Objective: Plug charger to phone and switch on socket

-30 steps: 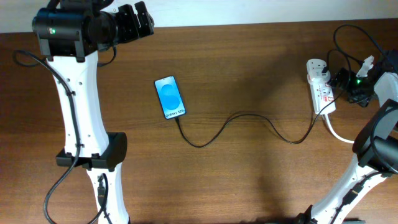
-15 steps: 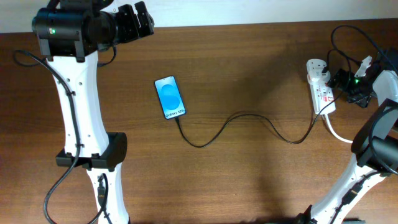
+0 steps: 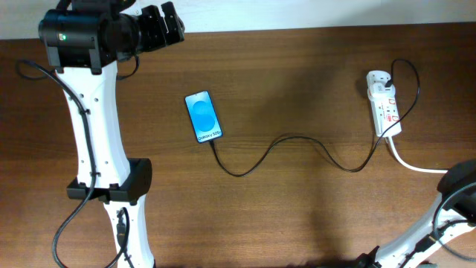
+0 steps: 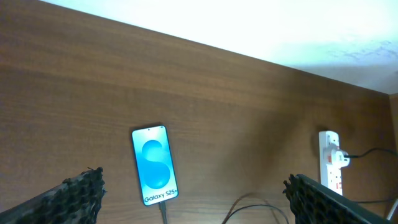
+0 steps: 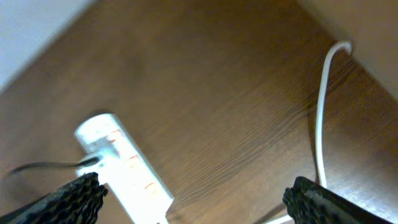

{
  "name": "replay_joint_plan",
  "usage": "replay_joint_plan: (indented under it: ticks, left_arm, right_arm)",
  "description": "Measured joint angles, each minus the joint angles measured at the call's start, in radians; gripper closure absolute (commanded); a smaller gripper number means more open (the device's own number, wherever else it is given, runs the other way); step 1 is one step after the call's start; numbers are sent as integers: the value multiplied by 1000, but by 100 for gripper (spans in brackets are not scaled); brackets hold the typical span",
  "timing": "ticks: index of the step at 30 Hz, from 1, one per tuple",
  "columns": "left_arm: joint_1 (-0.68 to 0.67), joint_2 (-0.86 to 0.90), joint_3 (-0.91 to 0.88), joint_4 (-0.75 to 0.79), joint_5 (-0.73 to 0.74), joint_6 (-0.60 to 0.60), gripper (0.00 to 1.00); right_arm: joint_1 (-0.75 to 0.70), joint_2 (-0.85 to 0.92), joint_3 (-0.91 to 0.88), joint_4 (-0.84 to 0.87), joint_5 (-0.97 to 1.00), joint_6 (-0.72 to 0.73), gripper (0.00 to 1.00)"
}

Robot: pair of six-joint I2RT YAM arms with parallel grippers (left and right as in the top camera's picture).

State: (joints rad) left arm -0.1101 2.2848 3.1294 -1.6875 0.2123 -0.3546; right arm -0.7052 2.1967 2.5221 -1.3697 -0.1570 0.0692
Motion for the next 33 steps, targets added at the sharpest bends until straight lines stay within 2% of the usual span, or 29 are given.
replay_joint_plan:
  ticks: [3, 7, 12, 15, 19, 21, 23, 26, 28, 31, 33]
  left_arm:
    - [0, 0, 0, 0, 0, 0, 1]
    - [0, 0, 0, 0, 0, 0, 1]
    - [0, 0, 0, 0, 0, 0, 1]
    - [0, 0, 0, 0, 0, 0, 1]
    - [0, 0, 0, 0, 0, 0, 1]
    - [0, 0, 0, 0, 0, 0, 1]
    - [0, 0, 0, 0, 0, 0, 1]
    - [0, 0, 0, 0, 0, 0, 1]
    - [0, 0, 0, 0, 0, 0, 1]
    - [0, 0, 0, 0, 0, 0, 1]
    - [0, 0, 0, 0, 0, 0, 1]
  right_arm:
    - [64, -50, 205, -146, -114, -50, 2]
    - [249, -147, 389, -282, -179, -94, 2]
    - [457, -364, 441, -322, -197, -103, 2]
    - [555, -431, 449, -322, -204, -102, 2]
    - [565, -420, 448, -323, -221, -100, 2]
    - [578, -419, 444, -323, -274, -130, 2]
    - [661, -419, 444, -323, -268, -178, 2]
    - [782, -419, 438, -319, -148, -204, 2]
    - [803, -420, 432, -296, -95, -209, 2]
    - [805, -457, 311, -187, -64, -211, 2]
    - [805, -529, 137, -69, -48, -212, 2]
